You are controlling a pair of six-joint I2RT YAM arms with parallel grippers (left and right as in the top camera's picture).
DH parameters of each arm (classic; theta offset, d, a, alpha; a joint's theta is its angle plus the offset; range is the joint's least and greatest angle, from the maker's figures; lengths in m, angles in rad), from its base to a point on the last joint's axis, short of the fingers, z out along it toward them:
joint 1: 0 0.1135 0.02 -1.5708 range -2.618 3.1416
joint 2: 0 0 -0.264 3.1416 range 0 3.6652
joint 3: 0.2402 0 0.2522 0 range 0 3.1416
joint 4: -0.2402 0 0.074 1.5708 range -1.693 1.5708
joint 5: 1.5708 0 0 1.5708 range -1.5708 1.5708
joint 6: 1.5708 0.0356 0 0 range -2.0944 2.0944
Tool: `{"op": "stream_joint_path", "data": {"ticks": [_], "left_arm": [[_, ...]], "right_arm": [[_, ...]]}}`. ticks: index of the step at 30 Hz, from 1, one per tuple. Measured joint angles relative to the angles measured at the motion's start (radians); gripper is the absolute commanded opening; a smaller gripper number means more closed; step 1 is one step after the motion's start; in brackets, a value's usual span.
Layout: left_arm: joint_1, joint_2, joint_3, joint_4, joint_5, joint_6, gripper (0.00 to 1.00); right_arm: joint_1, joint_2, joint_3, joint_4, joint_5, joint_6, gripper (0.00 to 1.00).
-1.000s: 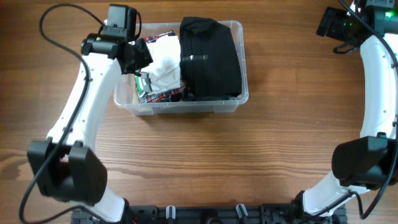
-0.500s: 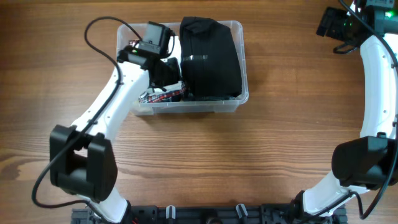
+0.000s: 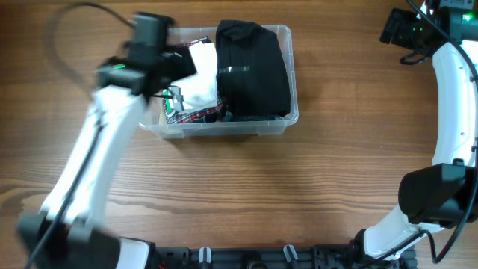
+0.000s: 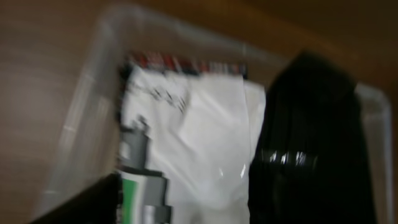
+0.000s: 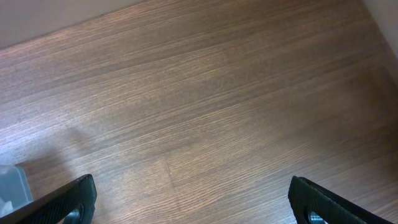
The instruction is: Pack container
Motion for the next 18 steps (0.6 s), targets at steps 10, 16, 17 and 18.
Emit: {"op": "stream_joint_path", "data": {"ticks": [10,16,17,18], "left_arm": [[0.286,-0.144,0.031,-0.030,-0.069,-0.004,1.00],[0.326,-0.129,0.031,-0.043,-0.076,-0.004,1.00],[0.327,-0.129,0.031,-0.043,-0.076,-0.004,1.00],[0.327,-0.129,0.031,-0.043,-0.076,-0.004,1.00]], "right_arm": [[0.000,0.000,0.000,0.000,0.000,0.000,1.00],[0.000,0.000,0.000,0.000,0.000,0.000,1.00],[0.000,0.000,0.000,0.000,0.000,0.000,1.00],[0.000,0.000,0.000,0.000,0.000,0.000,1.00]]}}
